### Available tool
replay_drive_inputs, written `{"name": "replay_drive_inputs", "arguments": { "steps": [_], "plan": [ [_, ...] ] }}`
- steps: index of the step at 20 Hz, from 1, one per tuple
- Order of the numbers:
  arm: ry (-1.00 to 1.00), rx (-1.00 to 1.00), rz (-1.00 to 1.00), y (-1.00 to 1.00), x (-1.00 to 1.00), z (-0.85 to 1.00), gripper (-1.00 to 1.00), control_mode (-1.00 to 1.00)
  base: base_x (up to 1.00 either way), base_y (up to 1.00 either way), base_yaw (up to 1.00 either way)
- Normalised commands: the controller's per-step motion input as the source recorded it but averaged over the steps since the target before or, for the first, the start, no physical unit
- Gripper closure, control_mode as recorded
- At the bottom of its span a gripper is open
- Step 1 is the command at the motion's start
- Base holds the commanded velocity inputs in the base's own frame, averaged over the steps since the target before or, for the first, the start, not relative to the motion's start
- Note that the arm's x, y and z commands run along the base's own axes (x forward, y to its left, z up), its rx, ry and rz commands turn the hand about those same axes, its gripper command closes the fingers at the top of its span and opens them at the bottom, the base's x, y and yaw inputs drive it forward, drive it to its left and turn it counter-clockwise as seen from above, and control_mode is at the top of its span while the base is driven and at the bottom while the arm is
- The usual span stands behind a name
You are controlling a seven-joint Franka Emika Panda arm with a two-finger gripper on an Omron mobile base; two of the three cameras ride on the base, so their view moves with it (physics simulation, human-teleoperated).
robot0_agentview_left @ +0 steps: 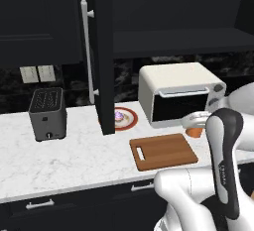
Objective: From the different types of pastries on the counter, select a croissant and place it on the cutting board. Then retrieve a jar of jam from the cabinet and place it alongside the croissant on the cutting board.
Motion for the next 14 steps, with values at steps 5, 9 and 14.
{"name": "replay_drive_inputs", "arguments": {
  "steps": [5,9,14],
  "plan": [
    [-0.03,0.03,-0.14,0.83,-0.33,-0.77,1.0,-1.0,0.0,0.0,0.0],
    [0.0,0.04,0.0,0.21,-0.03,-0.19,1.0,-1.0,0.0,0.0,0.0],
    [-0.19,-0.02,0.0,-0.36,0.07,-0.31,1.0,-1.0,0.0,0.0,0.0]
  ]
}}
